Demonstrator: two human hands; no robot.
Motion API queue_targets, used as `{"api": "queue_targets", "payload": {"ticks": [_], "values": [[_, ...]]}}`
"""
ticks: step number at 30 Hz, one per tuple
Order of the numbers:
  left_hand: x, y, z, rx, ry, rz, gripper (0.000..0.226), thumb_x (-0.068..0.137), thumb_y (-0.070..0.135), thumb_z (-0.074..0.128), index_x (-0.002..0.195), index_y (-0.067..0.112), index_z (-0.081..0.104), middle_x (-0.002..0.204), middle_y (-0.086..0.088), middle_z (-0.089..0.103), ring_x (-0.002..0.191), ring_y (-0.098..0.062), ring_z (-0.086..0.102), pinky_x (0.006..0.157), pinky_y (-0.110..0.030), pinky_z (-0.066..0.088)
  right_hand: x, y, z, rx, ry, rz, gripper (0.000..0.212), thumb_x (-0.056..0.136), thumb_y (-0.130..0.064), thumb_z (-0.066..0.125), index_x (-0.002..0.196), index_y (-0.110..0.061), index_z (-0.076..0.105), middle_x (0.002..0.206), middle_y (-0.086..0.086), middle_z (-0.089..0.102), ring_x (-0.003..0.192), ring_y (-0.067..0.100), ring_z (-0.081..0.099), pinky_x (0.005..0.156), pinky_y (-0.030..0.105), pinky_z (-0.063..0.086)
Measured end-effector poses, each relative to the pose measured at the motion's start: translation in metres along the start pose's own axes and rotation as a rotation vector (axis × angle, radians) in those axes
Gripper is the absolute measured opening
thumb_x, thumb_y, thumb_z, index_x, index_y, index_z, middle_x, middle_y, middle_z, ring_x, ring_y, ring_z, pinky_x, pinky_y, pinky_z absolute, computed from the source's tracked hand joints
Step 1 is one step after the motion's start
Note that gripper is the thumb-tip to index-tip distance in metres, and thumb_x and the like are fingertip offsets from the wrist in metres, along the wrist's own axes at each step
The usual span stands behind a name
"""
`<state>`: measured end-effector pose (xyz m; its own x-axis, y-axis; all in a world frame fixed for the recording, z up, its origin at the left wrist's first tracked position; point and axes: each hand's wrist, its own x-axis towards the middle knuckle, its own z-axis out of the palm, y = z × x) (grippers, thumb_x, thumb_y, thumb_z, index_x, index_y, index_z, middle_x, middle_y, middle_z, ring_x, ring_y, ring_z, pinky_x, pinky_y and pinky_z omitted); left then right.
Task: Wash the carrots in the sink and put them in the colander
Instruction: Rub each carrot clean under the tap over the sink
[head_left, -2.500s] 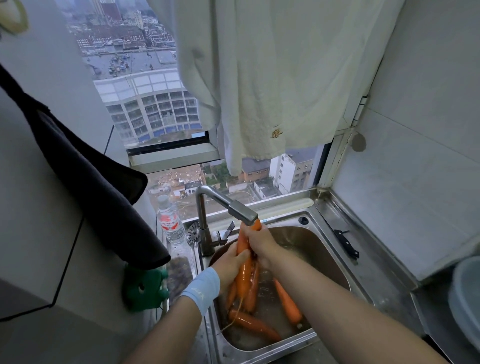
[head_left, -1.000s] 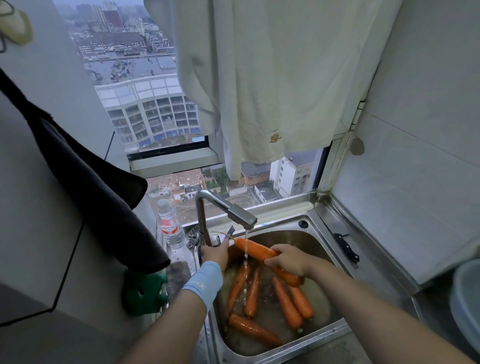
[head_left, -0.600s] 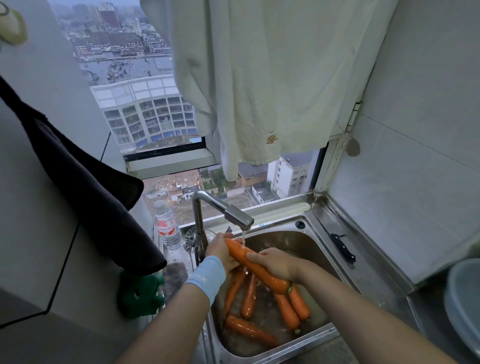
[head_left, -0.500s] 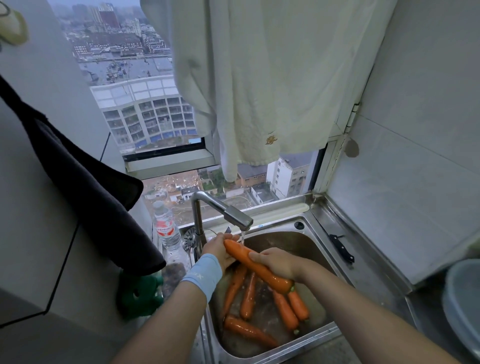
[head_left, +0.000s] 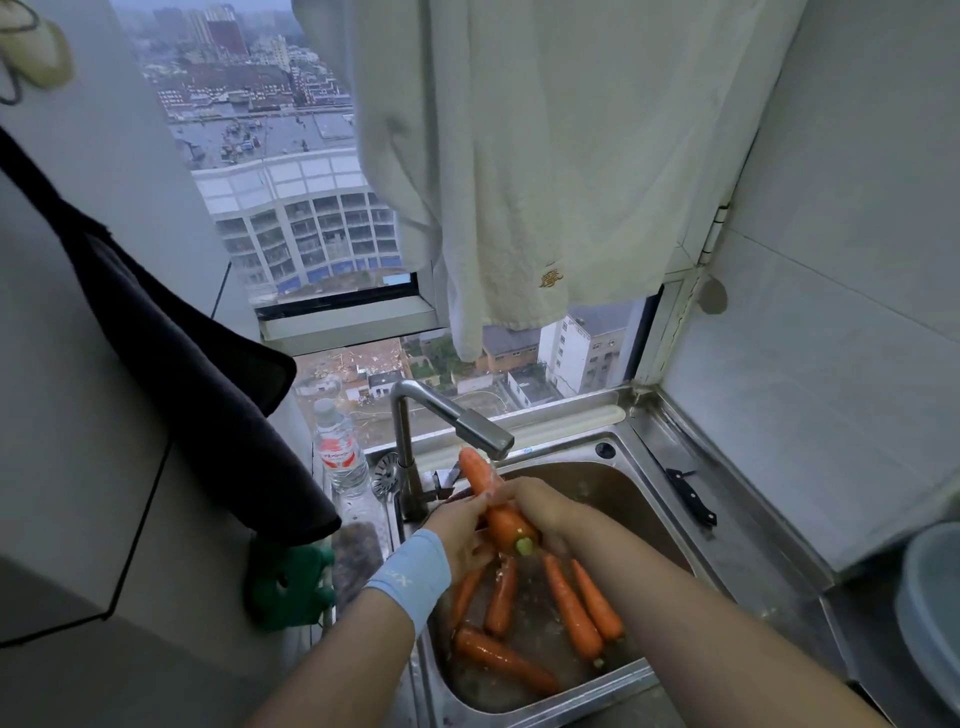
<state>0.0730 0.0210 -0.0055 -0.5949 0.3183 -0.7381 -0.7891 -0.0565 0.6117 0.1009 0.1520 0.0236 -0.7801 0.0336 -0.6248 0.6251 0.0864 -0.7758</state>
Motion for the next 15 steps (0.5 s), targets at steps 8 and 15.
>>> {"api": "queue_targets", "payload": {"ticks": [8,15], "values": [[-0.009,0.005,-0.017,-0.121,-0.018,0.004,0.040,0.105,0.036,0.045,0.140,0.017,0.049,0.135,-0.016,0.060,0.122,-0.033,0.058,0.102,-0.056,0.047,0.016,-0.010,0.037,0.235,0.160,0.062,0.033,0.080,-0.026,0.076,0.107,-0.009,0.072,0.102,0.022,0.074,0.095,0.038,0.071,0.090,0.052,0.058],[-0.004,0.009,0.004,-0.124,0.067,0.099,0.041,0.103,0.019,0.054,0.143,0.028,0.051,0.126,-0.017,0.063,0.111,-0.039,0.063,0.079,-0.051,0.060,0.006,-0.014,0.028,0.169,0.208,0.023,0.027,0.103,-0.029,0.052,0.095,-0.016,0.073,0.094,0.015,0.072,0.087,0.030,0.069,0.093,0.045,0.057]]}}
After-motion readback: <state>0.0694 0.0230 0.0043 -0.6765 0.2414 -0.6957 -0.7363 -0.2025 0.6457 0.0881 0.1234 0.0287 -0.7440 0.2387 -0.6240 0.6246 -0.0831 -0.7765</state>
